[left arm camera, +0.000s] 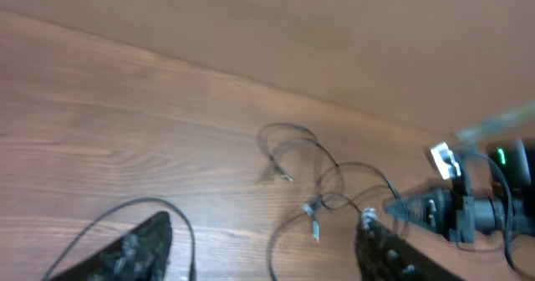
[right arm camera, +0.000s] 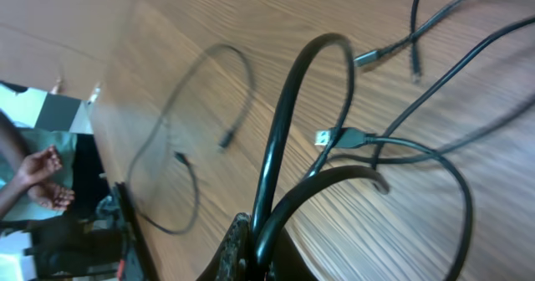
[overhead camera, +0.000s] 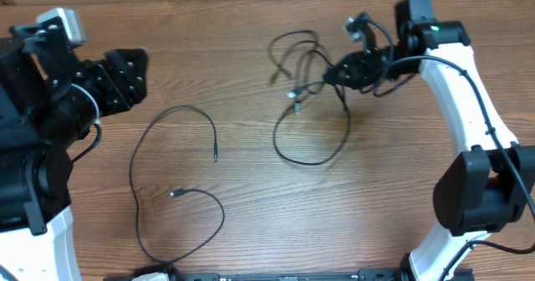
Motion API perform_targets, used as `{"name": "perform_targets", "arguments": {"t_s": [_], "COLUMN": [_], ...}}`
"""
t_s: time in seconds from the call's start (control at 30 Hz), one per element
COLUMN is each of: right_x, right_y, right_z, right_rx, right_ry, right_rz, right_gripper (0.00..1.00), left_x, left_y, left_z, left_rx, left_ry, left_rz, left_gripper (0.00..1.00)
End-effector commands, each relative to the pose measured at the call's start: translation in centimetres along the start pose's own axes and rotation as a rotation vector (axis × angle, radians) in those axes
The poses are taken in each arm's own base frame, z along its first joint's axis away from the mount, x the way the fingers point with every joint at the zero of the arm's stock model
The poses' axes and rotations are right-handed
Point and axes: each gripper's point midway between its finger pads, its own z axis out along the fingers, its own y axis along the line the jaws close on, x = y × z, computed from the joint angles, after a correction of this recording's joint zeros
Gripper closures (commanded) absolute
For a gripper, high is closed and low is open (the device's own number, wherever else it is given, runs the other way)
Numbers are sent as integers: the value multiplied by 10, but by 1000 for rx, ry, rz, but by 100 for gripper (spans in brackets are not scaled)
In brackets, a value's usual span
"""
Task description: Untangle cables
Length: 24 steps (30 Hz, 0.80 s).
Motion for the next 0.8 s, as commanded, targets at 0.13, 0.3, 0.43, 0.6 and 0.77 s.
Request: {"name": "perform_targets", "arguments": {"t_s": [0.13,0.3,0.43,0.6,0.77], "right_x": [-41,-49,-48,-42,-42], "right_y": [99,138,155,166,196], "right_z": [-22,-28,-26,-21,-29], "right_rx": [-92,-117,-134,-167,-345], "right_ry": [-53,-58,-47,-23,-44], "right_rz": [-149,-224,-249,-246,-247], "right_gripper": [96,96,96,96,96], "left_x": [10,28,45,69,93], "left_y": [-30,-42,-49,-64,-80], "left_z": [13,30,45,60,72], "left_rx": [225,368,432,501,564], "left_ry": [93,205,297,381,444], "left_rz": [135,133,138,258,388], "left_gripper": [27,22,16,8,8]}}
